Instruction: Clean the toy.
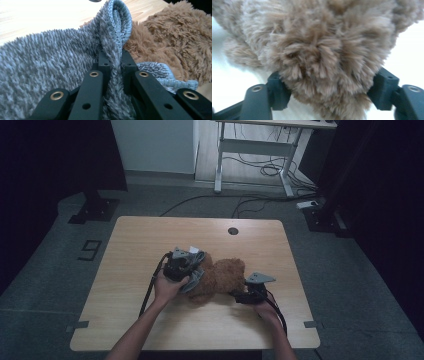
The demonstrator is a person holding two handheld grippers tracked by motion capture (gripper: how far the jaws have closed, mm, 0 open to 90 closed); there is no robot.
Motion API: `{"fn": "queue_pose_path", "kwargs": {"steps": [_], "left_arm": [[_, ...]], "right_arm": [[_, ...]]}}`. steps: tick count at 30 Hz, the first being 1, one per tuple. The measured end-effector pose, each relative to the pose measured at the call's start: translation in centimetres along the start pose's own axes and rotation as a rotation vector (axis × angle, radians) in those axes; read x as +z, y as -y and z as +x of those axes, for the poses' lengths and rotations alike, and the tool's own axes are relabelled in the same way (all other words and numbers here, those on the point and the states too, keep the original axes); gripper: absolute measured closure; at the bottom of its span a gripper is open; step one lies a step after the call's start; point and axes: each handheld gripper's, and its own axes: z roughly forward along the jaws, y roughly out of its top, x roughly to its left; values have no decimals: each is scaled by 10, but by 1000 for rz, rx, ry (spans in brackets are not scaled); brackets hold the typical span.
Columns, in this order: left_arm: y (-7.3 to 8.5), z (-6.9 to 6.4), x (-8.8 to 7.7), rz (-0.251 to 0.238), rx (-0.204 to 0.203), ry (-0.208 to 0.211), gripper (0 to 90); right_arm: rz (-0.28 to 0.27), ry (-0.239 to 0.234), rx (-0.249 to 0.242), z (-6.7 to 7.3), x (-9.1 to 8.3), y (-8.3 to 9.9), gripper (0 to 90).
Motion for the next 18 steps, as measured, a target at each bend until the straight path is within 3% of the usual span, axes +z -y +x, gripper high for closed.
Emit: {"fn": "queue_pose_path", "kwargs": {"steps": [4,6,7,9,10,13,14,17,18], "left_arm": [[8,-2,-7,-21,-9,12,822],[18,-5,-14,-50,-29,36,822],[18,-5,-14,-50,-29,36,822],[25,-10,-18,-68,-14,39,822],[30,-17,-23,-81,13,25,822],[33,-22,-26,-91,27,17,822],[35,-22,-28,-94,22,25,821],[36,-22,-29,-93,18,30,820],[36,-22,-29,-94,15,32,820]], "right_arm": [[-23,-36,18,0,-10,0,235],[-78,-60,18,3,-22,-5,138],[-78,-60,18,3,-22,-5,138],[-115,-62,46,6,-26,-15,84],[-123,-66,56,7,-25,-18,71],[-110,-60,63,11,-19,-21,37],[-76,-61,72,13,-10,-21,18],[-61,-67,83,13,-4,-18,50],[-68,-68,89,12,-2,-14,149]]}}
